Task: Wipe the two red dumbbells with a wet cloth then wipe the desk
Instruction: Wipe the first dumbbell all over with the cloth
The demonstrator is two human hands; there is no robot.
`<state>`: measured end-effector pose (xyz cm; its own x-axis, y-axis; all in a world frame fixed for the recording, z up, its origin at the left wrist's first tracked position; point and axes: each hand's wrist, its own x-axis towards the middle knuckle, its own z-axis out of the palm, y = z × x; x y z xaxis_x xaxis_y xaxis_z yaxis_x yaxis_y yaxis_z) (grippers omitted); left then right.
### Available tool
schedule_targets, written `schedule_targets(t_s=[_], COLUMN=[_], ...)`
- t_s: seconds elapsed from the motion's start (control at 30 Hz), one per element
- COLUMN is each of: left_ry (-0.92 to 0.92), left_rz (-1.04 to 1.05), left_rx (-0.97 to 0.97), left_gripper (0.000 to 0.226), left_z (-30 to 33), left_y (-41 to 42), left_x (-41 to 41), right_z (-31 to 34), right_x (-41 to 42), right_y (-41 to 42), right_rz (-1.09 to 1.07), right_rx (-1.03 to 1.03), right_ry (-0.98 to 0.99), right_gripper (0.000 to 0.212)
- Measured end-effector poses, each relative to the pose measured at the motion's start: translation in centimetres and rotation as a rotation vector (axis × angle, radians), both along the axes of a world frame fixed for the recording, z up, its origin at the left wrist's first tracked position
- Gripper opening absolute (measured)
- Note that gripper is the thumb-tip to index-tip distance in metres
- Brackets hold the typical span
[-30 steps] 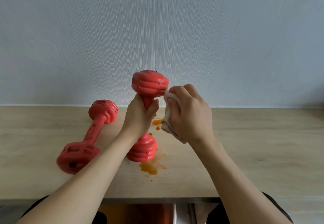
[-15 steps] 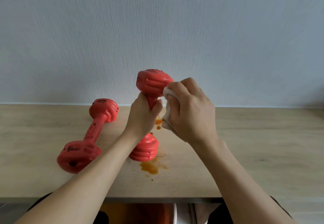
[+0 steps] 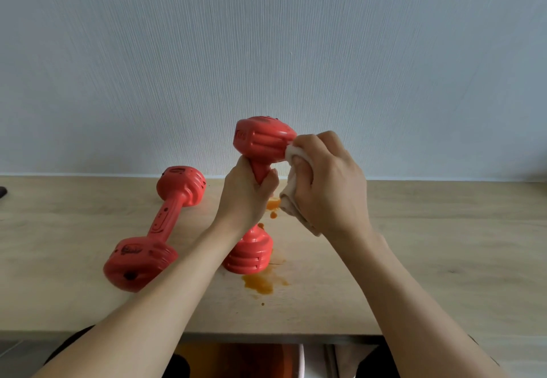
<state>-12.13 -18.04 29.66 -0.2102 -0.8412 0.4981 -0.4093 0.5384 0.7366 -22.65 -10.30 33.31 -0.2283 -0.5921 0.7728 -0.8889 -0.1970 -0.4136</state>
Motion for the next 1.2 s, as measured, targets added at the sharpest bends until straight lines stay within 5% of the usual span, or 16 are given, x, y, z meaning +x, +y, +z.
schedule_targets(t_s=[0.53, 1.2], left_ry=[0.08, 0.202], left_rz=[-0.293, -0.264], left_rx=[0.144, 0.197], left_gripper=[0.025, 0.043], left_z=[1.2, 1.1], left_y=[1.1, 0.1], left_x=[1.2, 1.6], right_z=[-1.6, -0.9], right_x=[-1.8, -0.4], right_y=[-2.1, -1.5], right_rz=[0.113, 0.207], right_rx=[0.121, 0.059], right_ry=[-0.397, -0.533], right_gripper=[0.011, 0.01])
